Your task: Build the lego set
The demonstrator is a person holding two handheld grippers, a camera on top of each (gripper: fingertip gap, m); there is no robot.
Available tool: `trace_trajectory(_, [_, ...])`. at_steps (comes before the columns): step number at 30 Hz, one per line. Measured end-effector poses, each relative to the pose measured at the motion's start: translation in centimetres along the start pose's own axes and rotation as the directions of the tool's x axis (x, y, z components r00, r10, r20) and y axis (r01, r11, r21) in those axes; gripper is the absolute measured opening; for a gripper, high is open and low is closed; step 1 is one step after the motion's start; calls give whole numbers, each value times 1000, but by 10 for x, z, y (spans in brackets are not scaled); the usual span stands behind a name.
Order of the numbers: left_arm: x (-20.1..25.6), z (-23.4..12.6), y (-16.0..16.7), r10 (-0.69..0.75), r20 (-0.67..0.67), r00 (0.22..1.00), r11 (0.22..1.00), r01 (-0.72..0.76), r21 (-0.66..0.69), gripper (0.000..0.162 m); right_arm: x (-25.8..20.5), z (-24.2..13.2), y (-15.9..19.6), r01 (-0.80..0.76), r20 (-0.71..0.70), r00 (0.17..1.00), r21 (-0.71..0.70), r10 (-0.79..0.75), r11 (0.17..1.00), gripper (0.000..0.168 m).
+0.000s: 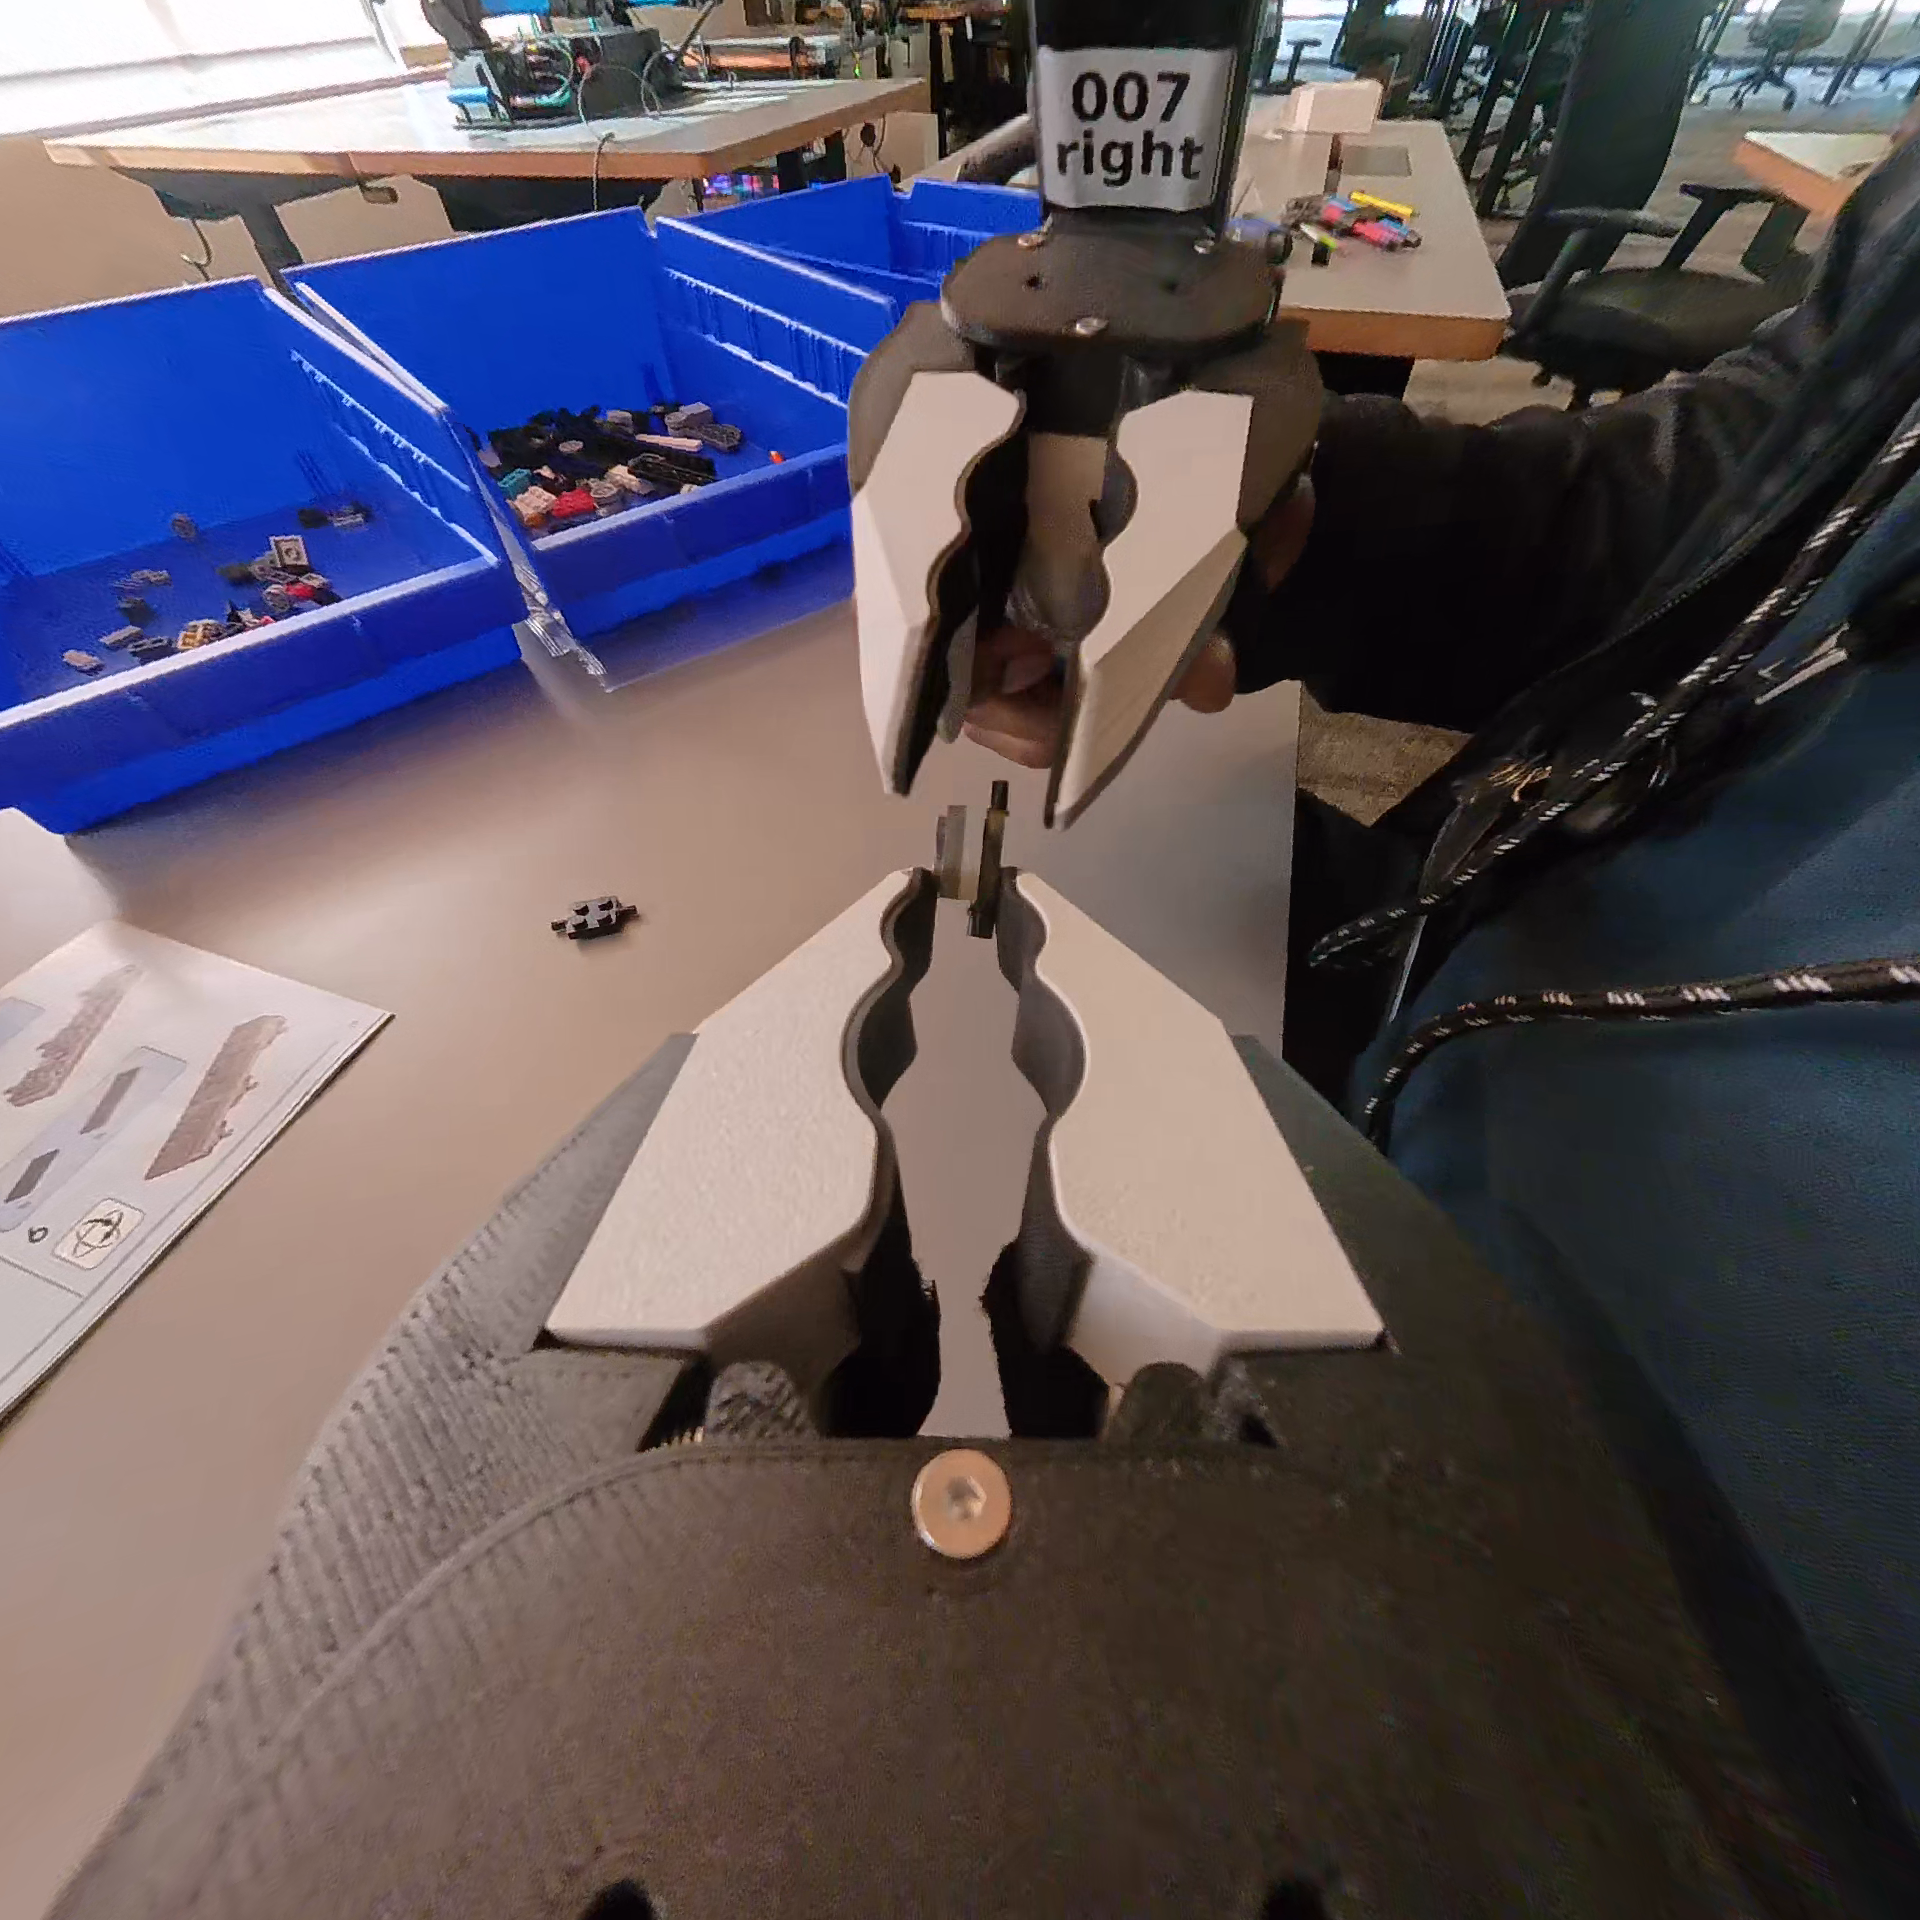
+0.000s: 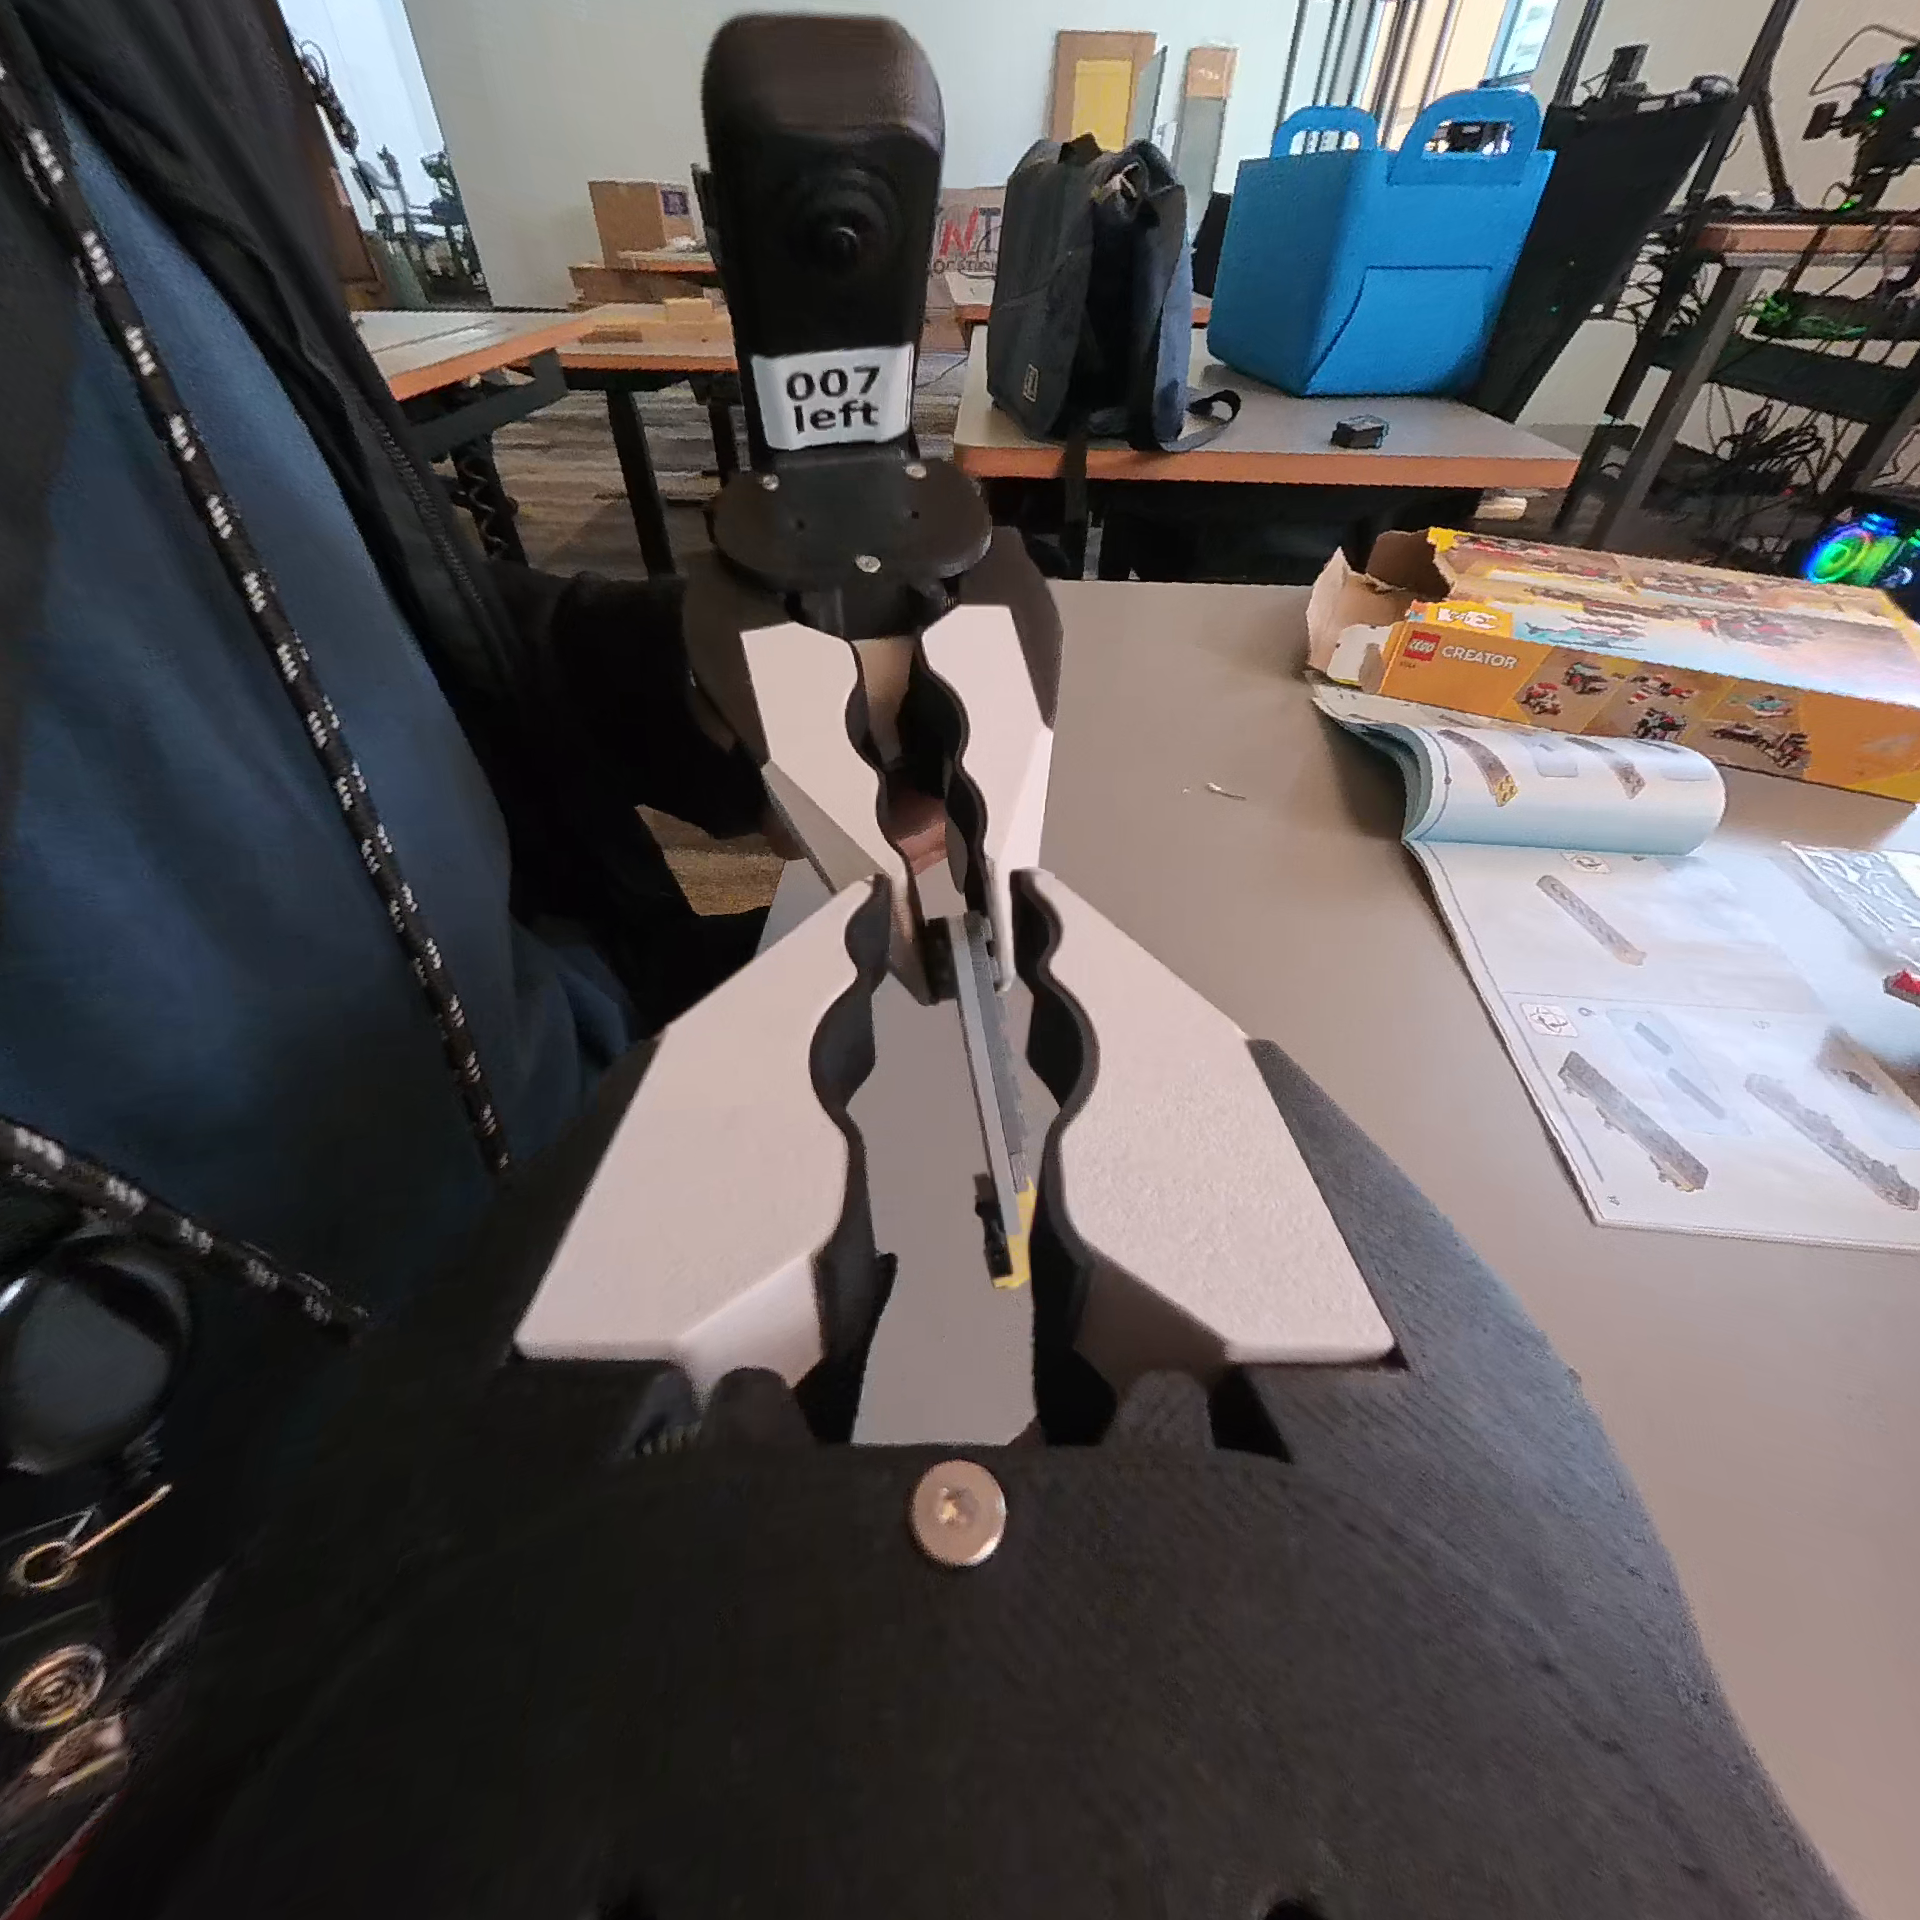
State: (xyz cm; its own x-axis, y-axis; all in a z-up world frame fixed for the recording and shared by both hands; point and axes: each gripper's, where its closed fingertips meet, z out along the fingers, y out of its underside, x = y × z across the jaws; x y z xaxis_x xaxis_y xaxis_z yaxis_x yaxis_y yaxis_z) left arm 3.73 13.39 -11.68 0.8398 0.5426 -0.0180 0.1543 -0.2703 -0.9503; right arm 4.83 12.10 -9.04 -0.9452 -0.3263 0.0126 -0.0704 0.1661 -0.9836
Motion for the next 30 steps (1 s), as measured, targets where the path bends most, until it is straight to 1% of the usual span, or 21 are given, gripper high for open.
trace_trajectory(4, [-1,-3,-5,-38,-20,999,997,39,60,11,6,-6,8,8,-28,1000,-52,-10,999,22])
trace_trajectory(8, [1,-6,-10,-62,-62,996,991,68,112,11,3,-7,6,22,-20,1000,-56,-23,998,14])
trace_trajectory(10, [3,-5,-11,-58,-77,995,990,68,128,11,2,-6,4,23,-15,1000,-48,-24,999,12])
trace_trajectory(14, [5,-6,-14,-19,-81,997,987,31,157,11,-1,-7,1,29,-10,1000,-45,-29,999,12])
trace_trajectory(20, [10,-10,-18,93,-55,994,978,-81,191,11,-7,-6,-5,93,-16,995,-56,-94,994,12])
trace_trajectory(25, [11,-10,-21,128,-29,991,972,-119,202,10,-8,-7,-7,106,-20,994,-58,-107,993,11])
trace_trajectory(30, [10,-9,-19,124,-31,992,975,-116,188,10,-7,-7,-4,113,-28,993,-79,-115,990,11])
